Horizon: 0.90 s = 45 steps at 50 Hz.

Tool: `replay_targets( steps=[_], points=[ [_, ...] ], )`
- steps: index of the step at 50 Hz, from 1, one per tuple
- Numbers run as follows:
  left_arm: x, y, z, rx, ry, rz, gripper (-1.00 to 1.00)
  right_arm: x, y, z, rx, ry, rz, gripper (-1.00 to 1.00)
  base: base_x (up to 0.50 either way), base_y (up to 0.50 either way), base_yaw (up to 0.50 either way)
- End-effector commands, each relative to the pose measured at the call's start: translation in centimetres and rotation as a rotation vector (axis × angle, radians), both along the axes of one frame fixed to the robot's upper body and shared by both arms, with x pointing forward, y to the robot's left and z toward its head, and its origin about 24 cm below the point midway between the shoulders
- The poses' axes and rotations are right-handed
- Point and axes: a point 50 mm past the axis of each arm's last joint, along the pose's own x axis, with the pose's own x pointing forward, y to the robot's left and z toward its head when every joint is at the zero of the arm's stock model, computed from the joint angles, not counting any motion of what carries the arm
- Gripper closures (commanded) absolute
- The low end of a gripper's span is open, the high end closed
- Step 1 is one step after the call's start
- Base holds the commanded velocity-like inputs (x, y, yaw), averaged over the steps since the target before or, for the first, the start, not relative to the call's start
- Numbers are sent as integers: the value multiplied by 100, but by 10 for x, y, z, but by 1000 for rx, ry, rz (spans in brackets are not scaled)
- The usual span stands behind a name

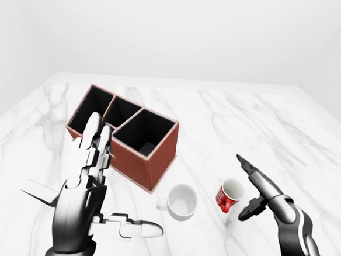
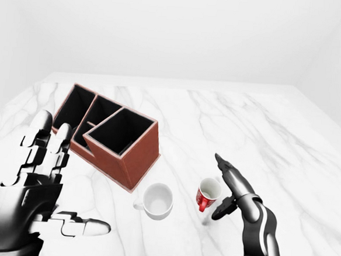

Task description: Pick up the red mug and place it to the right of the caddy.

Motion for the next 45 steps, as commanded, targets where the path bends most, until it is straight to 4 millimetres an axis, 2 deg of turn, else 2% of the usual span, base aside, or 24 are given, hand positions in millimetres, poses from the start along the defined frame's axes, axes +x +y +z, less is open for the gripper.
replay_targets(
  steps=[1, 13, 27, 32, 45],
  points=[
    [2, -2, -2, 2, 6, -6, -100, 2, -3, -11, -22, 33, -3, -100, 0, 0, 0],
    [2, -1, -2, 1, 6, -5, -100, 8, 0, -19, -35, 64, 0, -100, 0, 0, 0],
    [2, -2, -2, 2, 4, -6, -100, 17, -8, -14, -55, 81, -18, -100, 0, 0, 0],
    [1, -1, -1, 1, 2, -4, -100, 15, -8, -22, -65, 97, -15, -100, 0, 0, 0],
    [2, -1, -2, 1, 7, -4, -100, 21, -4, -29, -96, 113, -7, -100, 0, 0, 0]
  ],
)
